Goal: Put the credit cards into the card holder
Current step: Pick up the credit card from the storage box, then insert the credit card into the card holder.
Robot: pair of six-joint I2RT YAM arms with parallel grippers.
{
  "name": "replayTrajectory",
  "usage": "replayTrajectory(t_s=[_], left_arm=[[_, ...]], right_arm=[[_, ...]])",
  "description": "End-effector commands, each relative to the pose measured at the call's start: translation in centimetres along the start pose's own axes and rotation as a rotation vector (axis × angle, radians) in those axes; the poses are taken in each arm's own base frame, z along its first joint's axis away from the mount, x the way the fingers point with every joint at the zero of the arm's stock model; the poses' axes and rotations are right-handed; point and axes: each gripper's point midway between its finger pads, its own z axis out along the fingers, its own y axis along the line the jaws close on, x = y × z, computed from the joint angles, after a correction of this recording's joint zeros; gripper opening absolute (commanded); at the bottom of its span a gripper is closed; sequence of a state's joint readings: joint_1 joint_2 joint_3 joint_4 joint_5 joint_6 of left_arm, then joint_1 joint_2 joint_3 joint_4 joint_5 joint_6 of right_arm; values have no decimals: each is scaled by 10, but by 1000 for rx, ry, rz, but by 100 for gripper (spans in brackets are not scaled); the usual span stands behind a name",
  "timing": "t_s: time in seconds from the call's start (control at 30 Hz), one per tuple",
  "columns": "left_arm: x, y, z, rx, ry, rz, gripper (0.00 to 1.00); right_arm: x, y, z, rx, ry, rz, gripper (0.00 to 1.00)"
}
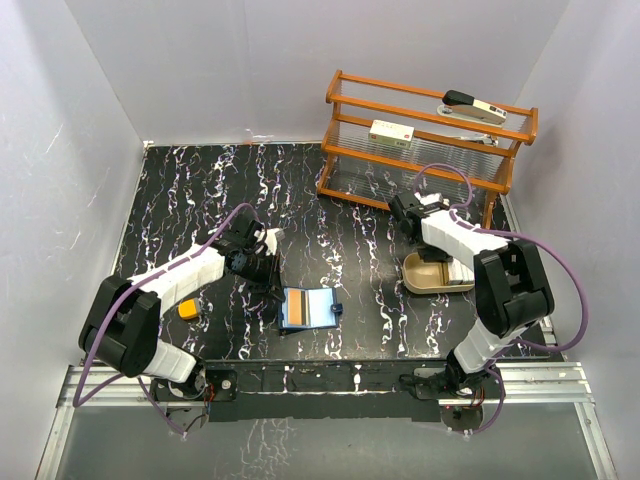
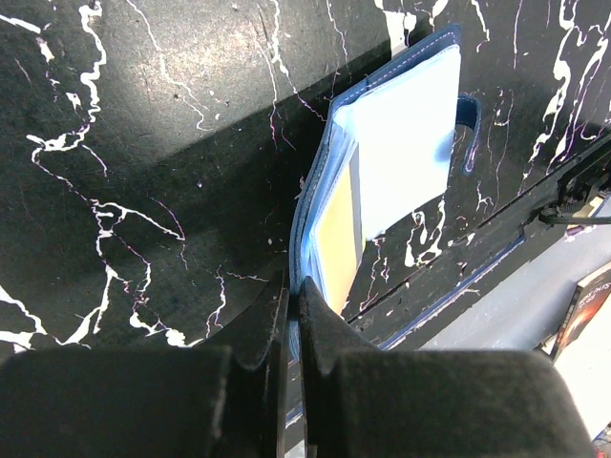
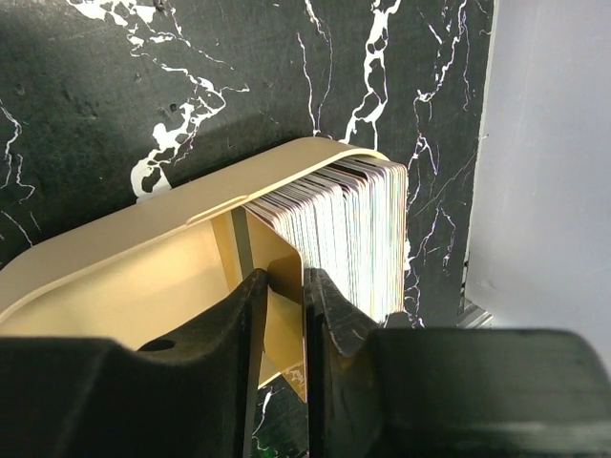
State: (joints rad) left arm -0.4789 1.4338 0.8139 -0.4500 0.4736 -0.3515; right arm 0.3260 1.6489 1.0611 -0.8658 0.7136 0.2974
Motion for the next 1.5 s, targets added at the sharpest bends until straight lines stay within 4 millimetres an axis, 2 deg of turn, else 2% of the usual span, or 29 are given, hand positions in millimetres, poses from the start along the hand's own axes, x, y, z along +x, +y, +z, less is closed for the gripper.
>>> replayTrajectory(t_s=[0.0, 0.1, 0.2, 0.43, 0.6, 0.73, 0.87, 0.97, 1.13, 1.23, 1.47], left_arm=[[-3, -3, -8, 1, -26, 0, 0], [-3, -2, -7, -1, -22, -5, 0], [-3, -2, -6, -2, -23, -9, 0], [-3, -9, -9, 25, -24, -40, 0], [1, -12, -8, 53, -62, -119, 0], [2, -13, -3, 77, -91, -167, 3], [-7, -5, -9, 9, -131, -171, 14], [-12, 1, -17, -50, -164, -172, 26], [-22, 2, -34, -109, -227, -191, 38], [-26, -12, -45, -53, -265, -198, 42], [-35, -78, -79, 276, -345, -179, 52]], right_arm=[[-21, -17, -15, 25, -69, 77, 17], [-23, -20, -17, 34, -74, 87, 12], [-28, -12, -24, -22, -76, 98, 8], [-36, 12, -62, -232, -111, 122, 0], [-38, 17, -84, -343, -156, 163, 0], [-44, 31, -109, -486, -213, 183, 0], [-45, 53, -143, -644, -262, 177, 0], [-46, 77, -179, -818, -310, 183, 0], [-40, 112, -235, -1097, -375, 188, 0], [-28, 134, -260, -1247, -371, 168, 0], [-8, 155, -309, -1531, -375, 168, 0]])
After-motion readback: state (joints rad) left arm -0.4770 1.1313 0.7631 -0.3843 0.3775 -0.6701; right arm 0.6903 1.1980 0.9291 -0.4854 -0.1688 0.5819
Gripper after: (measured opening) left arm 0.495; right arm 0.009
